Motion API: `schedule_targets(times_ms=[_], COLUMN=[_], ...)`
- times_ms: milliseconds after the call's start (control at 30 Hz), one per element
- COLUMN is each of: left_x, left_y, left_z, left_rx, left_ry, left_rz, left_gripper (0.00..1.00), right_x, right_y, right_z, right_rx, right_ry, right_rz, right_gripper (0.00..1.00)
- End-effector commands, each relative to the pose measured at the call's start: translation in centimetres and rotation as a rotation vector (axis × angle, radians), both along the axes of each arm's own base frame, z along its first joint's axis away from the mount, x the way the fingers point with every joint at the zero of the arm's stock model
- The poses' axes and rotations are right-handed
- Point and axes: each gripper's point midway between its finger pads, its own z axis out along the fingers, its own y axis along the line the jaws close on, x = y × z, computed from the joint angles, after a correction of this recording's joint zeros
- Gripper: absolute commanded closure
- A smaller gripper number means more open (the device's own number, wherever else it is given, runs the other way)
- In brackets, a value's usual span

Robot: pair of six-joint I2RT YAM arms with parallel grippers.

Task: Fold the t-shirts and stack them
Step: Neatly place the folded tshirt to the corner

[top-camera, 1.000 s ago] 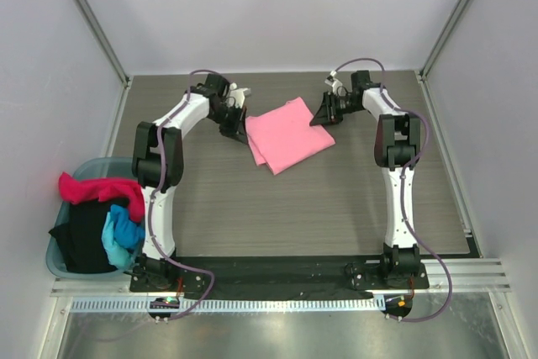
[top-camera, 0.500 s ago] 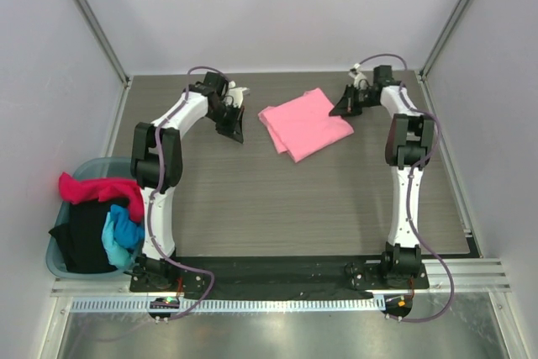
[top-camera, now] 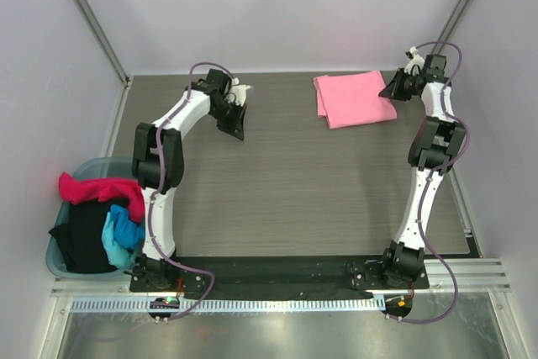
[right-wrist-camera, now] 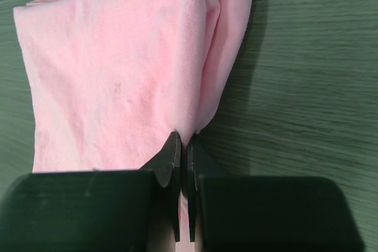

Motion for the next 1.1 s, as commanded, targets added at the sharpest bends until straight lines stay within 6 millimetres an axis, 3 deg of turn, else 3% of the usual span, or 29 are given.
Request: schedule_targets(times_ms=[0, 267, 467, 1067], left_x=[0.6, 0.4, 0.5, 0.3], left_y=[-0.7, -0.6, -1.3, -2.5], left_z=[2.4, 2.4, 2.1, 1.6], left_rx=[-0.003, 0.002, 0.001, -0.01], left_ry=[-0.071, -0.07, -0.07, -0.061], left_rz=[-0.031, -0.035, -0.046, -0.059], left_gripper=[1.0, 1.0, 1.0, 1.0], right_x=[2.2, 1.8, 1.5, 1.3], right_y=[-1.8, -6.3, -9.2, -13.9], right_z=[3.5, 1.5, 1.7, 1.5], right_rx=[-0.116, -0.222, -0.281, -0.424], right_ry=[-0.108, -0.058, -0.056, -0.041], right_rz=[-0.056, -0.179, -0.235, -0.36], right_gripper=[0.99, 0.99, 0.99, 0.99])
